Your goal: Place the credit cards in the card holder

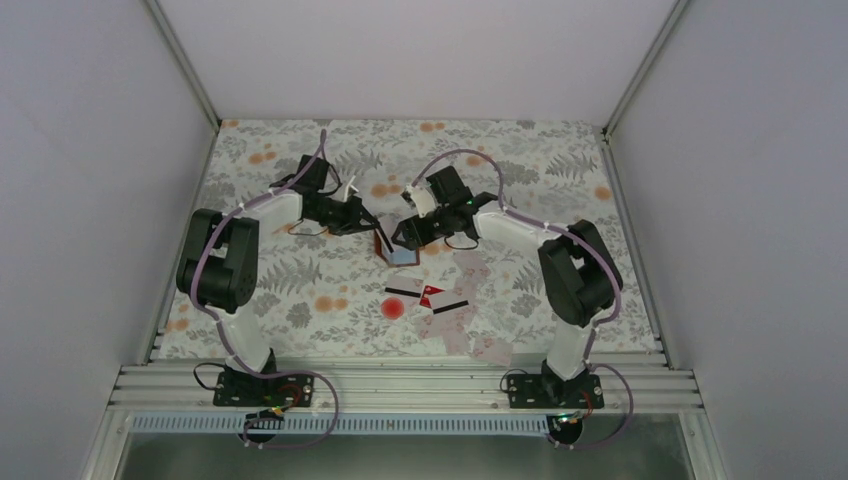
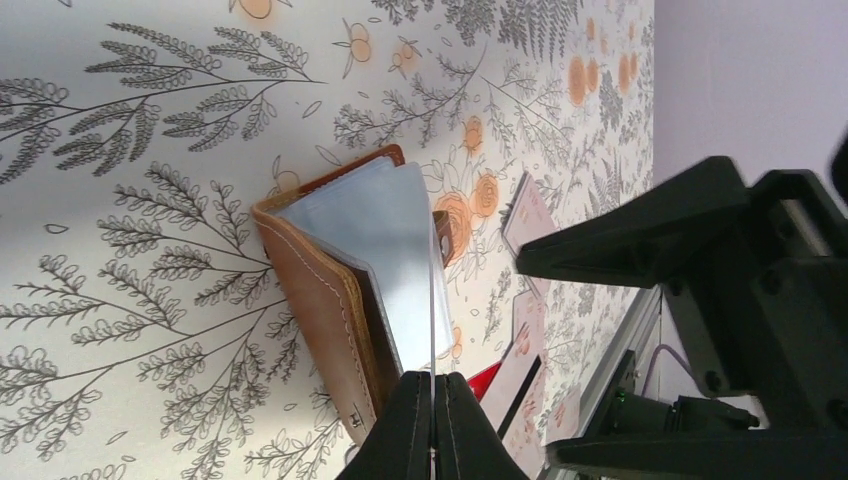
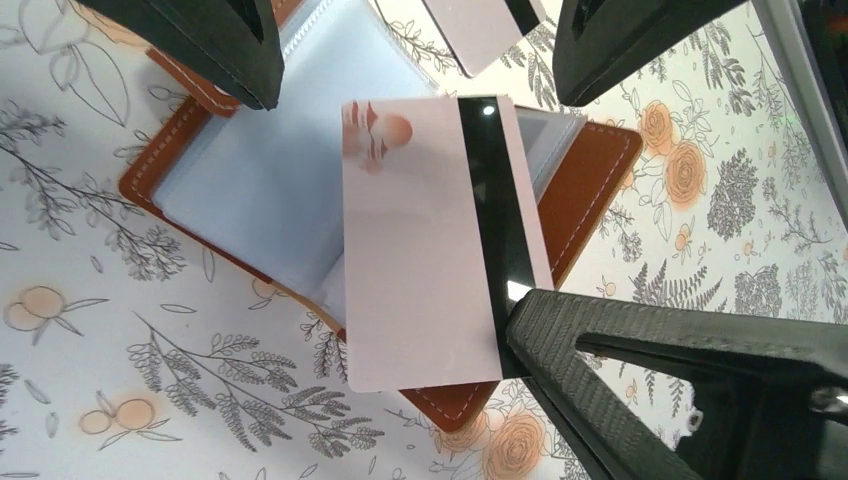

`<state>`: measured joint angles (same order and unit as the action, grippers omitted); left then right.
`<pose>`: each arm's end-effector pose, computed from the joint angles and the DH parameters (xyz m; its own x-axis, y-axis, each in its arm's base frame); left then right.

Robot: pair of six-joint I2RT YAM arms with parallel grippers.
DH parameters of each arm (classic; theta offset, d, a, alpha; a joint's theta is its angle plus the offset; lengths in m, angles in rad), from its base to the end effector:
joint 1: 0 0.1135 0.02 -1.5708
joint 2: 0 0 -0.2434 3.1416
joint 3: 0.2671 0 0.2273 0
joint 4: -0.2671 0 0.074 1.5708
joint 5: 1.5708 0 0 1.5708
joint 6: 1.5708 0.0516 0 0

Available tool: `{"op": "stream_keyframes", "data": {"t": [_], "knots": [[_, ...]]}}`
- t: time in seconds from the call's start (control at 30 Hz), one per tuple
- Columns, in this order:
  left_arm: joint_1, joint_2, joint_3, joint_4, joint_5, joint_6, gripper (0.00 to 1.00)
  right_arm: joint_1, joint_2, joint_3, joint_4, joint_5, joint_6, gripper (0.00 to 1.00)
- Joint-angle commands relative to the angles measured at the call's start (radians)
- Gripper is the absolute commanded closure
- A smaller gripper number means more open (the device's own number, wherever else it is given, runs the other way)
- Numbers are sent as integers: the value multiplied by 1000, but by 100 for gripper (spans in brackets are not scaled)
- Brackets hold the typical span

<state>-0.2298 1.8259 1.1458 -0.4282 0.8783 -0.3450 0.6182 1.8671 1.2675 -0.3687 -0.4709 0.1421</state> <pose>0.3194 -0.1155 0.1621 -0.9823 0.0081 -0.1869 0.1568 0.5804 -0.7991 0.2911 0.2358 0.1732 -0.7675 -0.3909 -0.5081 -0.6236 0.6390 0.4503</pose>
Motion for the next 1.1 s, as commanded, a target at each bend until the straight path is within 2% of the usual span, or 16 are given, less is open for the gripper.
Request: {"op": "stream_keyframes", "data": {"t": [0.0,0.33,0.43,0.6,0.67,0.9,1.07], "knots": [[13,-26,9,-29,-13,36,98,-8,-83,-45,63,45,34,32],[35,-42,19,-54,-37,48,98,3,-35,-44,85,-16,71,60],[37,-39,31,-77,-47,73,98,6,-14,-36,106,-43,85,60],[38,-28,27,-90,-53,100,98,-17,39,-32,167,-195,68,46],[38,-30,27,-95,-62,103,98,-38,84,-7,143,-251,70,45],[39,-52,29,-98,-142,76,98,-52,126,-2,181,-380,78,52],[41,-78,25,-65,-139,31,98,-52,182,24,159,-373,96,59]]}}
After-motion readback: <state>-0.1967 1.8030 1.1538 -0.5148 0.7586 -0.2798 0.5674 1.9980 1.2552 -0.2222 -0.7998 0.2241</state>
